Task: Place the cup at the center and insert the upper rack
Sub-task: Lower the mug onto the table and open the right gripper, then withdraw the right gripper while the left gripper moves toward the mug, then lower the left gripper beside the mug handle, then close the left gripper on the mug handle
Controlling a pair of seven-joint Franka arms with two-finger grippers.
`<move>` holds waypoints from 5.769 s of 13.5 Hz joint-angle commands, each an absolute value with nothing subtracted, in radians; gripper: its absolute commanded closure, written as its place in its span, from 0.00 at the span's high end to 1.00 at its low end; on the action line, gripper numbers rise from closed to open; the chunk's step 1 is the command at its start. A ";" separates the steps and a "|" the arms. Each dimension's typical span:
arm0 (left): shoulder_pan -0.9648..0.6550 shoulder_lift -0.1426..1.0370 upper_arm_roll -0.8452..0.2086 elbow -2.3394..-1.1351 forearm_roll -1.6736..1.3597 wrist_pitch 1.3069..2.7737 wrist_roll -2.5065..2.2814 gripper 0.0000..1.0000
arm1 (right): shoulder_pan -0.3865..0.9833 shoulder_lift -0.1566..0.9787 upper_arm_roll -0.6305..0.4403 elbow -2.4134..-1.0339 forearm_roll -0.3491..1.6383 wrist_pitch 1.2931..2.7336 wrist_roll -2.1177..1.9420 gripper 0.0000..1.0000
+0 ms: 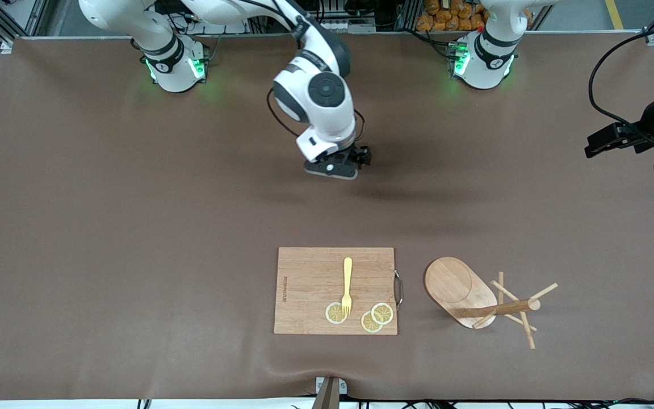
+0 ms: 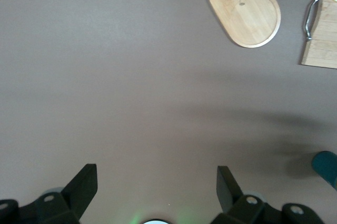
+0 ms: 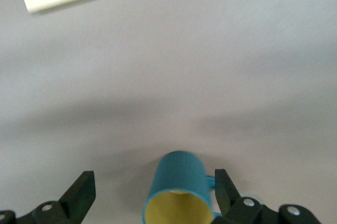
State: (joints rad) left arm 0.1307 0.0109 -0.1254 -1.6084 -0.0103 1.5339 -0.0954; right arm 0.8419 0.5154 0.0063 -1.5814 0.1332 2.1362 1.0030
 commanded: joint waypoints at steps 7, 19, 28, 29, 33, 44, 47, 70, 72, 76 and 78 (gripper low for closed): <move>0.124 0.006 -0.133 -1.597 -0.048 1.539 -0.193 1.00 | 0.528 0.229 0.028 -1.598 0.130 1.771 0.551 1.00; -0.101 -0.017 -0.137 -1.582 -0.101 1.537 -0.789 1.00 | 0.130 0.115 -0.054 -1.545 0.054 1.621 0.014 1.00; -0.472 0.104 -0.164 -1.474 -0.022 1.539 -1.417 1.00 | 0.017 0.118 -0.063 -1.603 0.049 1.703 -0.140 1.00; -0.523 0.135 -0.164 -1.456 0.016 1.539 -1.477 1.00 | 0.014 0.115 -0.069 -1.609 0.048 1.689 -0.127 1.00; -0.734 0.241 -0.158 -1.433 0.153 1.539 -1.658 1.00 | 0.008 0.117 -0.107 -1.611 0.049 1.631 -0.120 1.00; -1.075 0.612 -0.129 -1.241 0.413 1.534 -2.078 1.00 | 0.032 0.120 -0.101 -1.586 0.035 1.632 -0.020 1.00; -1.150 0.699 -0.112 -1.221 0.472 1.534 -2.196 1.00 | 0.022 0.121 -0.104 -1.569 0.026 1.634 -0.015 1.00; -1.241 1.032 -0.057 -1.100 0.604 1.542 -2.421 0.14 | -0.020 0.147 -0.101 -1.536 0.002 1.586 -0.011 1.00; -1.241 1.032 -0.058 -1.100 0.604 1.542 -2.419 0.00 | -0.015 0.146 -0.101 -1.536 -0.006 1.580 -0.011 1.00; -1.241 1.022 -0.067 -1.101 0.603 1.542 -2.418 0.00 | -0.020 0.147 -0.103 -1.519 0.000 1.585 -0.011 1.00; -1.239 1.006 -0.071 -1.101 0.594 1.540 -2.407 0.00 | -0.026 0.147 -0.101 -1.517 0.008 1.586 -0.011 1.00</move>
State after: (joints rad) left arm -1.2327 1.0176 -0.0720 -1.1181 0.5851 1.5536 -2.4152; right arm -0.0192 0.1386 -0.1039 -1.5440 0.0112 1.5958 -0.0154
